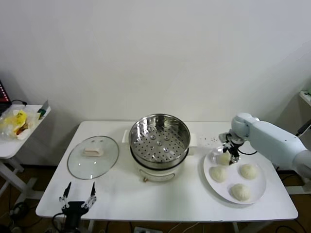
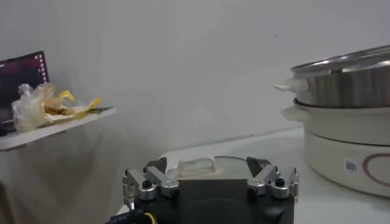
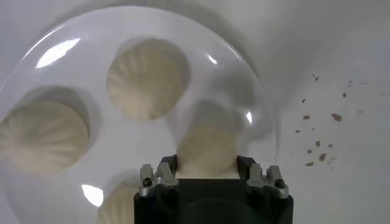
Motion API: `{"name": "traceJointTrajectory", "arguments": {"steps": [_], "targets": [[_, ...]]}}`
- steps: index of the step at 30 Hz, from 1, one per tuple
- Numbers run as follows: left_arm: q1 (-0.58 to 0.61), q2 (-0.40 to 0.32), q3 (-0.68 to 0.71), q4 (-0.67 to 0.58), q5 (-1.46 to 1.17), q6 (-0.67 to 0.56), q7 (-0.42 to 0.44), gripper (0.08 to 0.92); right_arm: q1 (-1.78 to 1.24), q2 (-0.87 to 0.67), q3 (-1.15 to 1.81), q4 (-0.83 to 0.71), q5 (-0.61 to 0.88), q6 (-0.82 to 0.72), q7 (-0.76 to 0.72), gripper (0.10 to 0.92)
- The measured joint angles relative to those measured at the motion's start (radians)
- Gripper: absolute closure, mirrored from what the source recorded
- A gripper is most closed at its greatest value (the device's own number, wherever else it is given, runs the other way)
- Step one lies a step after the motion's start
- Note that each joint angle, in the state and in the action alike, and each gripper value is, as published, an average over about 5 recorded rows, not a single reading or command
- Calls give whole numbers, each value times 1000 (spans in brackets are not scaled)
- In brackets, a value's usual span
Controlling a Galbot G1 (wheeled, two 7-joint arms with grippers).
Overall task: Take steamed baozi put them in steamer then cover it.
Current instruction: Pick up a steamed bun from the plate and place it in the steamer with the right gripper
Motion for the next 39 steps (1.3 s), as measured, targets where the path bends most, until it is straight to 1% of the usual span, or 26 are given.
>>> {"name": "traceJointTrajectory", "arguments": {"steps": [9, 18, 29, 39], "targets": [[8, -3, 6, -6, 4, 0, -2, 177, 271, 84, -142, 53, 19, 175, -29, 381], [24, -3, 12, -2, 5, -10, -5, 177, 422, 253, -176, 85, -67, 376, -21, 381], [29, 2, 13, -16, 5, -7, -4, 177, 384, 449, -118, 69, -256, 540, 13, 373], [28, 5, 6, -22, 4, -9, -24, 177, 261, 528, -78, 60, -419, 602, 29, 372]]}}
